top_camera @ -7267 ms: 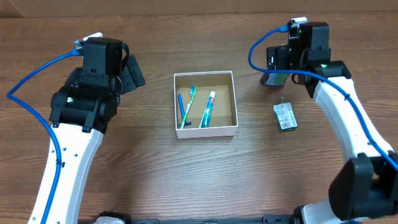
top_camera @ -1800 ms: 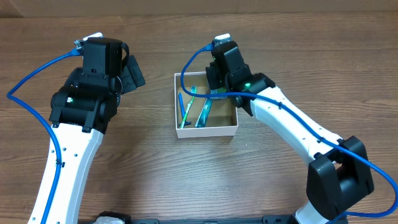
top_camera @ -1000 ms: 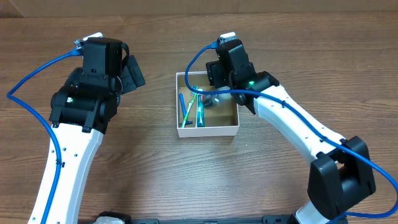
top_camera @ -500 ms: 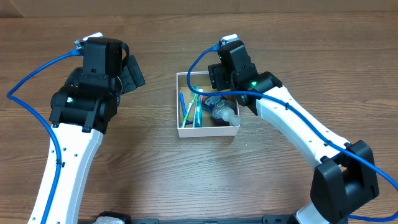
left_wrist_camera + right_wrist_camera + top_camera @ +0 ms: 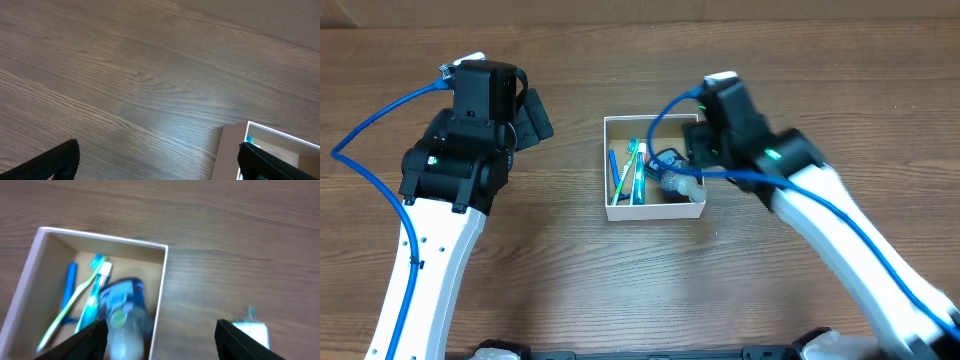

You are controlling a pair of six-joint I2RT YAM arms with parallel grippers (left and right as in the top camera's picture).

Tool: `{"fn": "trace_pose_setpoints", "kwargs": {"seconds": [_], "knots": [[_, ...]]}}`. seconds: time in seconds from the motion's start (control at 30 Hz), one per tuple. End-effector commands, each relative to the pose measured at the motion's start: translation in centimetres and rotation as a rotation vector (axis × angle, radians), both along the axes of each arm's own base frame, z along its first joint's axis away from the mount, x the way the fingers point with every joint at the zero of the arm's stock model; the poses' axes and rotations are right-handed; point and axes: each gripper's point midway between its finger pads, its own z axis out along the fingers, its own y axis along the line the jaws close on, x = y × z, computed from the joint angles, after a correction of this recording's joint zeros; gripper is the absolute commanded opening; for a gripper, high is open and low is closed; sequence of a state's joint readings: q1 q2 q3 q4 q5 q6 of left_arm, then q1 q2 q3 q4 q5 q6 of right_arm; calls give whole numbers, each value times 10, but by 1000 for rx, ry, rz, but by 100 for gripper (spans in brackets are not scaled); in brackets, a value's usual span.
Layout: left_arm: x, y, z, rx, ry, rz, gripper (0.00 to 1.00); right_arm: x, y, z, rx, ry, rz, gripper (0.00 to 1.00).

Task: Pack container

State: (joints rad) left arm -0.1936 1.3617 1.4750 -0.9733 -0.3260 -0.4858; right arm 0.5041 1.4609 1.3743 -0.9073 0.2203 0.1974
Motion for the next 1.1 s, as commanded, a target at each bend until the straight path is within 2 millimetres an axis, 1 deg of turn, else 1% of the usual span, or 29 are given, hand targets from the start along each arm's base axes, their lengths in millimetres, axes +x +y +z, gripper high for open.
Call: {"fn": "trace_pose_setpoints", "kwargs": {"seconds": [0.0, 0.07, 0.2, 0.37, 0.47, 0.53, 0.6, 0.7, 0.77, 0.9, 1.07], "knots": [[2, 3, 3, 21, -2, -6, 100, -30, 1, 25, 94, 25, 24, 71], [2, 3, 3, 21, -2, -6, 100, -47, -1, 14, 84, 108, 42, 71], [2, 3, 3, 21, -2, -6, 100, -66, -3, -7, 57, 207, 67, 71], [2, 3, 3, 21, -2, -6, 100, -85, 13, -26, 77, 285, 170, 71], [2, 3, 3, 21, -2, -6, 100, -91, 20, -31, 67, 292, 205, 71], [2, 3, 3, 21, -2, -6, 100, -99, 36, -32, 54, 285, 287, 72], [2, 3, 3, 21, -2, -6, 100, -105, 42, -32, 37, 280, 332, 72], [2, 3, 3, 21, -2, -6, 100, -106, 42, -35, -10, 263, 337, 71], [2, 2, 3, 21, -3, -6, 100, -104, 39, -39, -42, 251, 325, 68], [2, 3, 3, 21, -2, -6, 100, -96, 35, -53, -75, 222, 304, 65], [2, 3, 3, 21, -2, -6, 100, -88, 42, -74, -83, 170, 359, 64]]}}
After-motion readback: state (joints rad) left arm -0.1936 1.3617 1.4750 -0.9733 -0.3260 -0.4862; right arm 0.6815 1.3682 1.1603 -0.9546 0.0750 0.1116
